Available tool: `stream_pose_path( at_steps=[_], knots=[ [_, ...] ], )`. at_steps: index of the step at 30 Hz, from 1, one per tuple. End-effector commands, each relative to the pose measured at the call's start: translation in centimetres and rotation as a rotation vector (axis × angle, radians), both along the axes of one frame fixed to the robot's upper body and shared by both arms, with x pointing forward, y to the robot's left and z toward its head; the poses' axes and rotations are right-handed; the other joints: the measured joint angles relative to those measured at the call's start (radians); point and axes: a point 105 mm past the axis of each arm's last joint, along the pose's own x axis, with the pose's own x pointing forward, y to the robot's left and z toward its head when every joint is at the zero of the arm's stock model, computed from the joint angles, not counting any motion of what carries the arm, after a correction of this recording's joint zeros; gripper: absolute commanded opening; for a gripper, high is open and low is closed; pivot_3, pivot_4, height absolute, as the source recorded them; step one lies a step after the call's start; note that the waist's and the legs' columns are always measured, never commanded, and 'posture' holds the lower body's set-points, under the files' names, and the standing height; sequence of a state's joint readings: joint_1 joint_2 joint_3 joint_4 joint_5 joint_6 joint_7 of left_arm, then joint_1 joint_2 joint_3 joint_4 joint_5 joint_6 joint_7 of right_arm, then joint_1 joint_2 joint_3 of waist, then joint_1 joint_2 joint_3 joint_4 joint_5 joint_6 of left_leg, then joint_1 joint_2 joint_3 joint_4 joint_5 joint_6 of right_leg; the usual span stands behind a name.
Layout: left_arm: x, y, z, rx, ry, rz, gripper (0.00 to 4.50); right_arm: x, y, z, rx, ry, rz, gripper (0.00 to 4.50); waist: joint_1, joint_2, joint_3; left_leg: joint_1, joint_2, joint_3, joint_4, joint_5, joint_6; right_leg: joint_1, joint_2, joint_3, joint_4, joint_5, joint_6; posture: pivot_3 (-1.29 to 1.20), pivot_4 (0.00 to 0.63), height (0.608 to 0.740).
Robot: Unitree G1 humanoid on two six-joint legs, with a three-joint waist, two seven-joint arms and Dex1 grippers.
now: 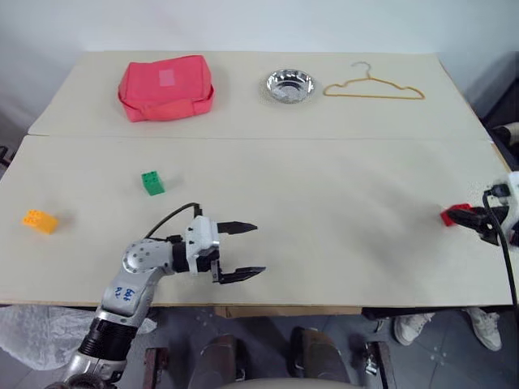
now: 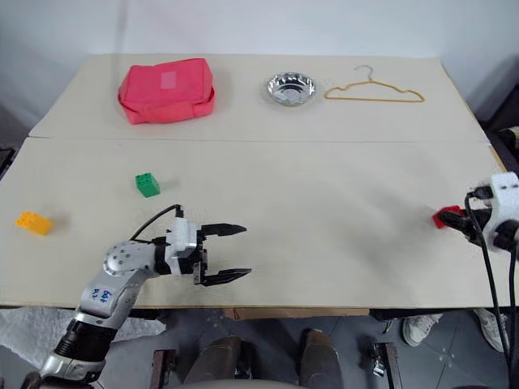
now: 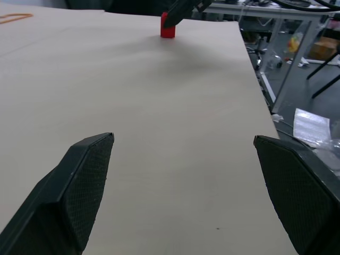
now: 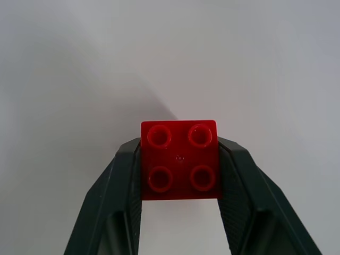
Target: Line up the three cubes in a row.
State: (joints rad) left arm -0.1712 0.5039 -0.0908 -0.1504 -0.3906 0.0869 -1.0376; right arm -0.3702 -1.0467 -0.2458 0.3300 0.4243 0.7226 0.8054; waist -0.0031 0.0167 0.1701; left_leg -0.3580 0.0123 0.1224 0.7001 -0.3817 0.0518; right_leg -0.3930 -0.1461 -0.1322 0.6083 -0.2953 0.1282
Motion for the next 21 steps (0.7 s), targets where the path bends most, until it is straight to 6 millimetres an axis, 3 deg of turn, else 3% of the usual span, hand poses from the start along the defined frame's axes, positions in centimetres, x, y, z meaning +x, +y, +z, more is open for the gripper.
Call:
stream_pose_path(
  at_steps=[1, 4, 9, 12, 16, 21],
  knots=[
    [-0.4, 1.8, 0.7, -0.004, -0.027, 0.040, 4.50, 1.1, 6.2, 4.1, -0.095, -0.080, 0.356, 1.48, -0.005, 0.001, 0.000, 0.000, 0.001, 0.000, 0.000, 0.000, 0.000, 0.000, 0.001, 0.000, 0.000, 0.000, 0.000, 0.00, 0.150, 0.740],
    [-0.3, 3.0, 0.5, -0.023, -0.003, 0.089, 4.50, 0.8, 13.5, 5.3, -0.072, -0.116, 0.747, 1.48, -0.018, 0.001, 0.001, 0.000, 0.002, -0.001, 0.000, 0.000, -0.002, 0.000, 0.002, 0.000, -0.001, 0.000, -0.001, 0.00, 0.150, 0.740],
    [-0.3, 3.7, -0.3, -0.001, 0.004, 0.115, 4.50, 3.0, 19.4, 3.8, -0.155, -0.058, 0.960, 1.48, -0.014, -0.001, 0.002, -0.001, 0.000, -0.002, 0.001, 0.000, -0.002, 0.000, 0.000, -0.001, -0.001, 0.000, -0.001, 0.00, 0.150, 0.740],
    [-0.5, 3.6, -0.4, 0.002, 0.004, 0.115, 4.50, 4.8, 21.2, 2.7, -0.239, -0.053, 1.007, 1.48, -0.008, -0.001, 0.002, -0.002, -0.001, -0.003, 0.001, 0.000, -0.002, 0.000, -0.001, -0.003, -0.001, 0.000, -0.001, 0.00, 0.150, 0.740],
    [-0.7, 3.5, -0.3, -0.004, 0.000, 0.122, 4.50, 5.8, 22.2, 1.3, -0.335, -0.047, 1.073, 1.48, -0.001, -0.001, 0.002, -0.009, -0.002, -0.008, 0.001, 0.000, -0.002, -0.004, -0.001, -0.007, -0.001, 0.000, -0.001, 0.00, 0.150, 0.740],
    [-1.2, 4.4, -0.4, 0.017, 0.001, 0.138, 4.50, 4.1, 23.3, -0.1, -0.332, 0.025, 1.247, 1.48, -0.007, -0.001, 0.002, -0.011, -0.002, -0.010, 0.001, 0.000, -0.002, -0.004, 0.000, -0.012, -0.002, 0.000, -0.001, 0.00, 0.150, 0.740]
  ],
)
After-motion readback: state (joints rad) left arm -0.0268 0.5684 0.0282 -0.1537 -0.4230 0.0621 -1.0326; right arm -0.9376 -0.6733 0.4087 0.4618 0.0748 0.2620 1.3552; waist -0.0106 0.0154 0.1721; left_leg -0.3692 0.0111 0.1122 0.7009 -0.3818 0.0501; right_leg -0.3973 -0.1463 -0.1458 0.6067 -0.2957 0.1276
